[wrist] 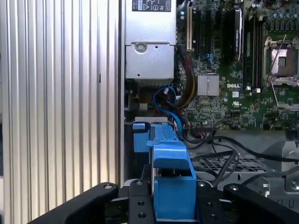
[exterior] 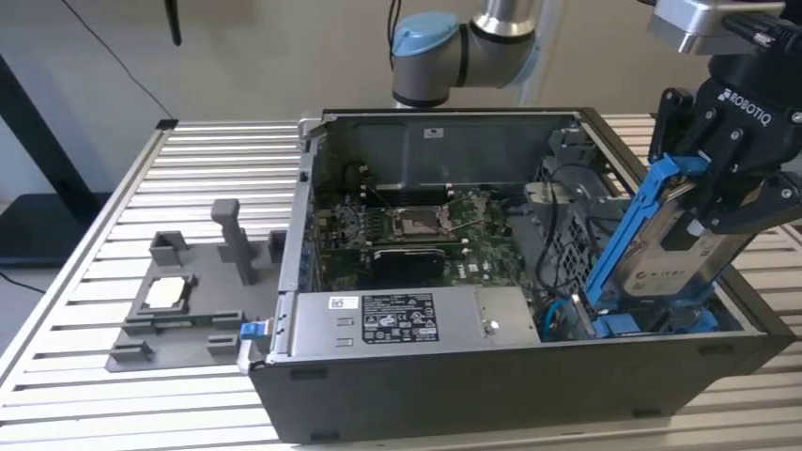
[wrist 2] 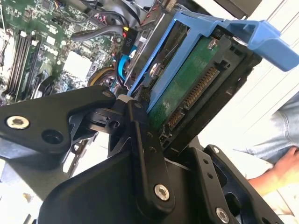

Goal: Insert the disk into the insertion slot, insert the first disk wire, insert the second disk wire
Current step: 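Insert the disk into the insertion slot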

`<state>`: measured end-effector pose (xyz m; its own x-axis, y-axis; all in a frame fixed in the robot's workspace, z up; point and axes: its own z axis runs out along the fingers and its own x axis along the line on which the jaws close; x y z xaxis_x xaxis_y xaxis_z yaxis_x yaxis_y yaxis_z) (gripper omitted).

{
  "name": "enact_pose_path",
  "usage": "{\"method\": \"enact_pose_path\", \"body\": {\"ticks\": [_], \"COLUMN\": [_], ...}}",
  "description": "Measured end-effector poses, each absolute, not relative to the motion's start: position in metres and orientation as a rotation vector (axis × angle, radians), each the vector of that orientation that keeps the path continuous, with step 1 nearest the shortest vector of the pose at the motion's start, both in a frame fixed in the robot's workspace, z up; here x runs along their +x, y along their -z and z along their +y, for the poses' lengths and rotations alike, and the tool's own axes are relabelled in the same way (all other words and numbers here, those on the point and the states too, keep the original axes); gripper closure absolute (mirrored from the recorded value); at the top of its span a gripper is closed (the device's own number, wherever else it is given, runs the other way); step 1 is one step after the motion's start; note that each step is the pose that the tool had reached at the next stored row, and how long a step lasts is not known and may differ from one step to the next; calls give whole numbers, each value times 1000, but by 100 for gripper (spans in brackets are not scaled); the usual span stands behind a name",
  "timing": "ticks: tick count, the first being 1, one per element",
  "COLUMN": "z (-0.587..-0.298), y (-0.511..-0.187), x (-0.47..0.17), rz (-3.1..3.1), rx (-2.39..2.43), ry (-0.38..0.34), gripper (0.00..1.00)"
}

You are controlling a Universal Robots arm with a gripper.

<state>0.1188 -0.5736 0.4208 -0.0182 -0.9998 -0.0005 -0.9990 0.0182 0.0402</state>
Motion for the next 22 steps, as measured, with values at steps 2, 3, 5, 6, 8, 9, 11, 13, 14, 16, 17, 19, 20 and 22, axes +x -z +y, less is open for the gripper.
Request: {"method": "enact_pose_path", "body": {"ticks": [2,3,5,6,8,9,11,13,14,16,17,19,20,22], "z": [-574,-574,-574,-574,-574,-574,-574,-574,-574,-574,-574,-574,-574,-574], "y": [-419,-418,-416,-415,-412,-411,-409,-407,-406,-404,-402,-400,-399,-397], "x": [119,119,119,119,119,119,119,119,119,119,119,119,119,119], "rz": [-2221,-2221,-2222,-2221,-2222,-2221,-2221,-2222,-2221,-2221,-2221,-2222,-2221,-2222], "rx": [2181,2181,2181,2181,2181,2181,2181,2182,2182,2181,2182,2181,2181,2182], "ry": [45,45,45,45,45,45,45,45,45,45,45,45,45,45], "gripper": [67,67,67,67,67,67,67,67,67,67,67,67,67,67]}}
